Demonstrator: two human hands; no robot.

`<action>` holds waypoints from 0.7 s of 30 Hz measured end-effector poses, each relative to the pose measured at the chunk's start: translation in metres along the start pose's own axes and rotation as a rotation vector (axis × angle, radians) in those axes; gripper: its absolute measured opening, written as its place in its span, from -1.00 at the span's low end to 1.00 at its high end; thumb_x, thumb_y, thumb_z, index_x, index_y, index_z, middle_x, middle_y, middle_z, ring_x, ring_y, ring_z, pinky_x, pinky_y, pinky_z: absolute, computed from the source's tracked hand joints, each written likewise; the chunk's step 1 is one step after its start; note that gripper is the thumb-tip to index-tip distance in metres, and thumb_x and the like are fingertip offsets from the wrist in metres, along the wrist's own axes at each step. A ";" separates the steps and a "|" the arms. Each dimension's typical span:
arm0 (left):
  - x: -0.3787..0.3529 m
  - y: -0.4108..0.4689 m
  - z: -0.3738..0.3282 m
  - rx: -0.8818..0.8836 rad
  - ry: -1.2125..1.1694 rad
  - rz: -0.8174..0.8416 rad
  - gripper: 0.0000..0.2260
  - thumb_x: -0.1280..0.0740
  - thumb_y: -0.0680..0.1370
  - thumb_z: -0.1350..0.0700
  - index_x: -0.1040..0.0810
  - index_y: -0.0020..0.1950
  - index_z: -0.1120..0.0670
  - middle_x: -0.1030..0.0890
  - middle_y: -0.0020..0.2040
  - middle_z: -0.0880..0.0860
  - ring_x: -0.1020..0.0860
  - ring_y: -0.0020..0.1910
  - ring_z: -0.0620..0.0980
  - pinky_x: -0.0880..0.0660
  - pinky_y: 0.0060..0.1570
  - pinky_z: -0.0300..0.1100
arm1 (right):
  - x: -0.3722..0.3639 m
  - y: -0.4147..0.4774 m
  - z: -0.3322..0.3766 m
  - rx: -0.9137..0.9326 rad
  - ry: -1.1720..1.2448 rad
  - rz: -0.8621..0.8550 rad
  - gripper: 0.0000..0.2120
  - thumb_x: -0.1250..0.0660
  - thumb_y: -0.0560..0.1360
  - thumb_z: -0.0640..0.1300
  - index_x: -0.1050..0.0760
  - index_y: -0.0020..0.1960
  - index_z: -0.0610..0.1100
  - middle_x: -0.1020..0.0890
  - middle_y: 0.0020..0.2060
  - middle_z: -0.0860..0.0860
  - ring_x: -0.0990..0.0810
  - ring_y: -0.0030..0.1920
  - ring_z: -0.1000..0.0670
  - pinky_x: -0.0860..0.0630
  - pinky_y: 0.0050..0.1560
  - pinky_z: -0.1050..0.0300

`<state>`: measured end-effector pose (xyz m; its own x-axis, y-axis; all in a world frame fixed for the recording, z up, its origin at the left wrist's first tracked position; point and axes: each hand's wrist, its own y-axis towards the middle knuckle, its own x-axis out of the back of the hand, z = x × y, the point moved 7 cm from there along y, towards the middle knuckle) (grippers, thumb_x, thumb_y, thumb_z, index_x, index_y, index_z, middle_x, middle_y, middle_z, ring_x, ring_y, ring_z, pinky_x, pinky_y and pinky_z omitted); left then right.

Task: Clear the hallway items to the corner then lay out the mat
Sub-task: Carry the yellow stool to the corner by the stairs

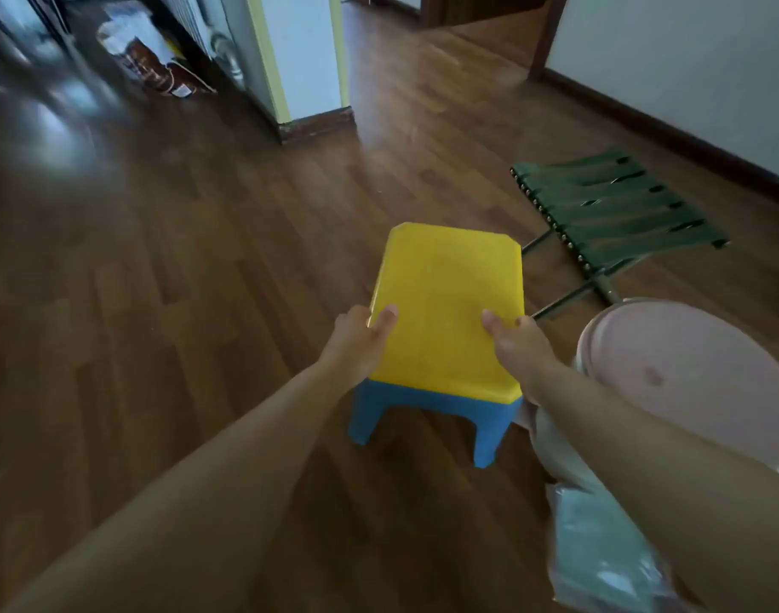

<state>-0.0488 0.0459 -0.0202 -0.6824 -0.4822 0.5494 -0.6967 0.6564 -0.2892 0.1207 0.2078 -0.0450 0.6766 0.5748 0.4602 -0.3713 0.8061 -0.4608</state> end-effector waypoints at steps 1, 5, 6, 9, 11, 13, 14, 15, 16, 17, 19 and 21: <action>-0.006 0.003 0.009 0.044 0.023 -0.010 -0.43 -0.10 0.59 -0.19 -0.44 0.20 0.33 -0.49 0.07 0.33 -0.53 0.03 0.24 -0.46 0.00 0.07 | -0.001 0.007 -0.005 0.012 -0.006 -0.031 -0.22 -0.23 0.50 0.23 -0.08 0.50 -0.20 -0.25 0.44 -0.15 -0.28 0.39 -0.23 -0.31 0.33 -0.11; -0.025 0.021 0.039 0.156 0.010 -0.012 -0.38 -0.13 0.56 -0.23 -0.23 0.43 0.20 -0.39 0.33 0.17 -0.45 0.22 0.14 -0.42 0.17 0.01 | -0.001 0.037 -0.026 -0.014 -0.016 -0.072 -0.25 -0.24 0.51 0.19 -0.09 0.48 -0.24 -0.31 0.41 -0.18 -0.34 0.35 -0.23 -0.32 0.25 -0.04; -0.028 0.023 0.042 0.164 0.009 -0.018 -0.36 -0.14 0.55 -0.24 -0.21 0.44 0.19 -0.38 0.34 0.17 -0.44 0.22 0.14 -0.42 0.18 0.01 | -0.001 0.039 -0.031 -0.021 -0.026 -0.060 -0.24 -0.24 0.50 0.21 -0.10 0.48 -0.24 -0.32 0.40 -0.18 -0.34 0.35 -0.23 -0.32 0.25 -0.05; -0.027 0.033 0.046 0.184 -0.002 -0.061 -0.32 -0.18 0.52 -0.26 -0.19 0.44 0.21 -0.38 0.34 0.17 -0.44 0.23 0.16 -0.41 0.13 0.00 | 0.000 0.047 -0.040 -0.034 0.013 -0.017 -0.16 -0.25 0.45 0.29 -0.08 0.50 -0.22 -0.31 0.41 -0.15 -0.35 0.36 -0.22 -0.32 0.28 -0.08; -0.028 0.038 0.047 0.218 -0.046 -0.076 -0.26 -0.22 0.50 -0.27 -0.11 0.45 0.23 -0.37 0.35 0.19 -0.43 0.25 0.18 -0.40 0.14 0.01 | -0.002 0.049 -0.041 -0.035 0.062 0.001 -0.12 -0.27 0.43 0.30 -0.05 0.51 -0.21 -0.30 0.43 -0.14 -0.34 0.37 -0.21 -0.31 0.29 -0.08; -0.031 0.042 0.050 0.250 -0.077 -0.084 -0.16 -0.26 0.47 -0.27 0.02 0.48 0.22 -0.35 0.38 0.20 -0.41 0.28 0.20 -0.39 0.20 0.03 | -0.003 0.050 -0.041 -0.031 0.109 -0.009 -0.10 -0.29 0.41 0.31 -0.05 0.51 -0.20 -0.29 0.43 -0.14 -0.33 0.37 -0.21 -0.31 0.30 -0.08; -0.032 0.044 0.051 0.261 -0.097 -0.088 -0.12 -0.29 0.45 -0.27 0.06 0.49 0.20 -0.35 0.38 0.19 -0.41 0.29 0.20 -0.39 0.19 0.01 | -0.003 0.050 -0.041 -0.025 0.125 -0.019 -0.09 -0.30 0.40 0.31 -0.05 0.51 -0.19 -0.30 0.42 -0.14 -0.34 0.36 -0.21 -0.31 0.30 -0.10; -0.032 0.045 0.052 0.267 -0.121 -0.095 -0.10 -0.33 0.43 -0.27 0.08 0.50 0.18 -0.35 0.38 0.18 -0.42 0.28 0.19 -0.40 0.15 -0.01 | -0.003 0.051 -0.041 -0.014 0.138 -0.029 -0.09 -0.31 0.40 0.30 -0.06 0.51 -0.19 -0.31 0.41 -0.14 -0.35 0.36 -0.22 -0.32 0.31 -0.11; -0.033 0.047 0.053 0.267 -0.142 -0.100 -0.09 -0.36 0.41 -0.26 0.05 0.50 0.16 -0.36 0.37 0.16 -0.44 0.26 0.18 -0.40 0.10 -0.04 | -0.003 0.050 -0.041 -0.006 0.146 -0.038 -0.10 -0.32 0.40 0.29 -0.06 0.50 -0.19 -0.32 0.41 -0.14 -0.35 0.35 -0.22 -0.33 0.32 -0.12; -0.032 0.048 0.054 0.267 -0.167 -0.099 -0.10 -0.39 0.39 -0.24 0.00 0.50 0.14 -0.38 0.36 0.15 -0.45 0.24 0.17 -0.41 0.06 -0.06 | -0.003 0.050 -0.040 0.002 0.157 -0.043 -0.10 -0.33 0.40 0.28 -0.07 0.50 -0.20 -0.32 0.40 -0.15 -0.36 0.35 -0.22 -0.34 0.32 -0.12; -0.032 0.050 0.054 0.270 -0.229 -0.068 -0.16 -0.44 0.37 -0.21 -0.15 0.48 0.12 -0.42 0.34 0.11 -0.49 0.21 0.14 -0.45 0.05 -0.08 | -0.003 0.047 -0.040 0.017 0.178 -0.049 -0.11 -0.35 0.40 0.26 -0.09 0.49 -0.21 -0.34 0.39 -0.15 -0.37 0.33 -0.21 -0.35 0.32 -0.13; -0.030 0.052 0.055 0.269 -0.274 -0.043 -0.22 -0.46 0.35 -0.19 -0.27 0.43 0.12 -0.47 0.30 0.11 -0.52 0.15 0.12 -0.49 0.05 -0.04 | -0.004 0.044 -0.039 0.033 0.201 -0.048 -0.11 -0.36 0.39 0.25 -0.10 0.49 -0.21 -0.35 0.38 -0.15 -0.39 0.31 -0.21 -0.37 0.30 -0.12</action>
<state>-0.0769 0.0629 -0.0950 -0.6596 -0.6669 0.3467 -0.7345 0.4741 -0.4856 0.1261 0.2355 -0.0971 0.8061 0.4983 0.3191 -0.3539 0.8382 -0.4149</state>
